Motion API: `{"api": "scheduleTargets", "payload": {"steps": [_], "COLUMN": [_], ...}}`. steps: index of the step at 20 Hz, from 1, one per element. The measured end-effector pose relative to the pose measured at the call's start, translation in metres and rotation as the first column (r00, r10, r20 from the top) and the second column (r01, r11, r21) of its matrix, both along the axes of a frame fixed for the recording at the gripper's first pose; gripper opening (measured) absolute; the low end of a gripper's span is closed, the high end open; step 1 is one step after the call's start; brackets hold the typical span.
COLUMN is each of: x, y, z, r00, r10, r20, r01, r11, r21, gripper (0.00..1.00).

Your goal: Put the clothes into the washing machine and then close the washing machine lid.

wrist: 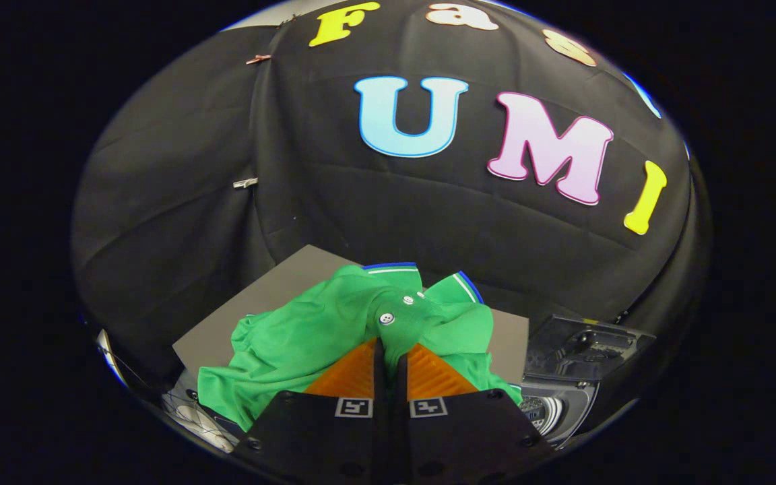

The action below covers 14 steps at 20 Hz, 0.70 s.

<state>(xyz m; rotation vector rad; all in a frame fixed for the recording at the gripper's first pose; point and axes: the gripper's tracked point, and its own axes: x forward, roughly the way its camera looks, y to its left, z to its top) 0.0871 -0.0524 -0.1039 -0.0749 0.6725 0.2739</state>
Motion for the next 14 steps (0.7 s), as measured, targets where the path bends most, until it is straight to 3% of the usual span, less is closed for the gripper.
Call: {"api": "scheduleTargets", "payload": {"steps": [6,14], "x": [-0.006,-0.002], "y": [-0.073,-0.208], "z": [0.018,0.039], "r00": [1.000,0.998], "r10": [-0.007,-0.055], "r20": [0.017,0.034], "r01": [0.006,0.049], "r11": [0.997,0.987], "r21": [0.071,0.155], "gripper": [0.05,0.05]}}
